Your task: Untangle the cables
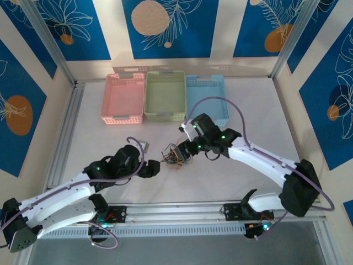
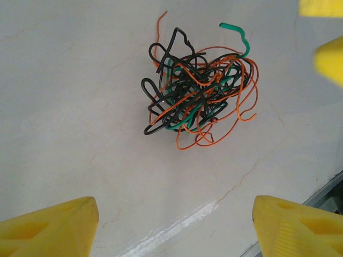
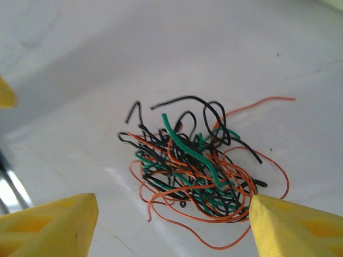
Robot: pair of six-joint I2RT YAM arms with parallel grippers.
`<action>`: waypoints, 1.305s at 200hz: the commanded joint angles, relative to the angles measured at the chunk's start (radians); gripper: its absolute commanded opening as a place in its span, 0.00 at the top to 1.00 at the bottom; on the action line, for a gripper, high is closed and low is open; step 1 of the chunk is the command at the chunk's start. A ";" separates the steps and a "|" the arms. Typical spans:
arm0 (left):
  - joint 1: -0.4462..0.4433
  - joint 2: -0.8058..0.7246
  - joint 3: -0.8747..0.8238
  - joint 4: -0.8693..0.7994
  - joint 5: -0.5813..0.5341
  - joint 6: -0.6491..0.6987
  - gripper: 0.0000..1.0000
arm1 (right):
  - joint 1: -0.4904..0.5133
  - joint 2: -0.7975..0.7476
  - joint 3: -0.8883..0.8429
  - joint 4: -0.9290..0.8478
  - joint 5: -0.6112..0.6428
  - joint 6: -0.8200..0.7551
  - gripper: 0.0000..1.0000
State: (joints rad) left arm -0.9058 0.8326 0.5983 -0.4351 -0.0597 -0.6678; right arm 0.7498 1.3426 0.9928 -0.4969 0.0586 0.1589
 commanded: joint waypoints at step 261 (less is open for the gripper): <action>0.163 0.439 0.362 0.032 0.349 0.233 0.22 | 0.038 -0.079 -0.187 0.331 0.039 -0.280 1.00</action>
State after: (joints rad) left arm -0.7658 1.1759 0.9245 -0.4339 0.1513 -0.5007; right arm 0.7753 1.2850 0.8211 -0.2241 0.1238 -0.0963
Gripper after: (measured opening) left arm 0.783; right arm 0.056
